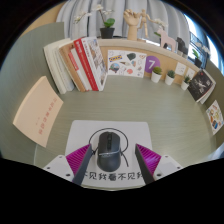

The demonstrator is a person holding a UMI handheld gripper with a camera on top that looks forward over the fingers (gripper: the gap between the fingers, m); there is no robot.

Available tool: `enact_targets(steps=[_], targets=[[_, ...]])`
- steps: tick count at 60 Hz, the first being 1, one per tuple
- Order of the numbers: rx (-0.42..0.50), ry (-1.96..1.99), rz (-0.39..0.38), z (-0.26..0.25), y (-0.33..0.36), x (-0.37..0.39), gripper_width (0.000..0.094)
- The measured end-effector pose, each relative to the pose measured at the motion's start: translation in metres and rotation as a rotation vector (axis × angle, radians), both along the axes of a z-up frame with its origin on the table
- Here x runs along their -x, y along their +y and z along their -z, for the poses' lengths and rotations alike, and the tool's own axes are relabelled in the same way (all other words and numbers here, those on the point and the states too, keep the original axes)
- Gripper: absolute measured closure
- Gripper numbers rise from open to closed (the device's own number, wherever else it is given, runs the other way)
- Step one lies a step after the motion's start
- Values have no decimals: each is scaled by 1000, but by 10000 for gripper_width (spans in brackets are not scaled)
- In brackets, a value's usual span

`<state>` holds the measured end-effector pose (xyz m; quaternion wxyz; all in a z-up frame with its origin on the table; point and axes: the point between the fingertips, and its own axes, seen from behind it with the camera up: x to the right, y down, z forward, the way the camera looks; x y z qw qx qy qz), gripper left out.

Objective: Arrange mouse

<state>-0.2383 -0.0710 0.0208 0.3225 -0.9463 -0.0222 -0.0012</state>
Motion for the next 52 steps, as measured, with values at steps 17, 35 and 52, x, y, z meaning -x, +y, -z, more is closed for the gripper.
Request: enact_targets(steps=[17, 35, 52], targets=[[-184, 65, -17, -144, -43, -27, 73], [-314, 94, -30, -225, -109, -94, 87], [-332, 112, -16, -227, -156, -143, 86]])
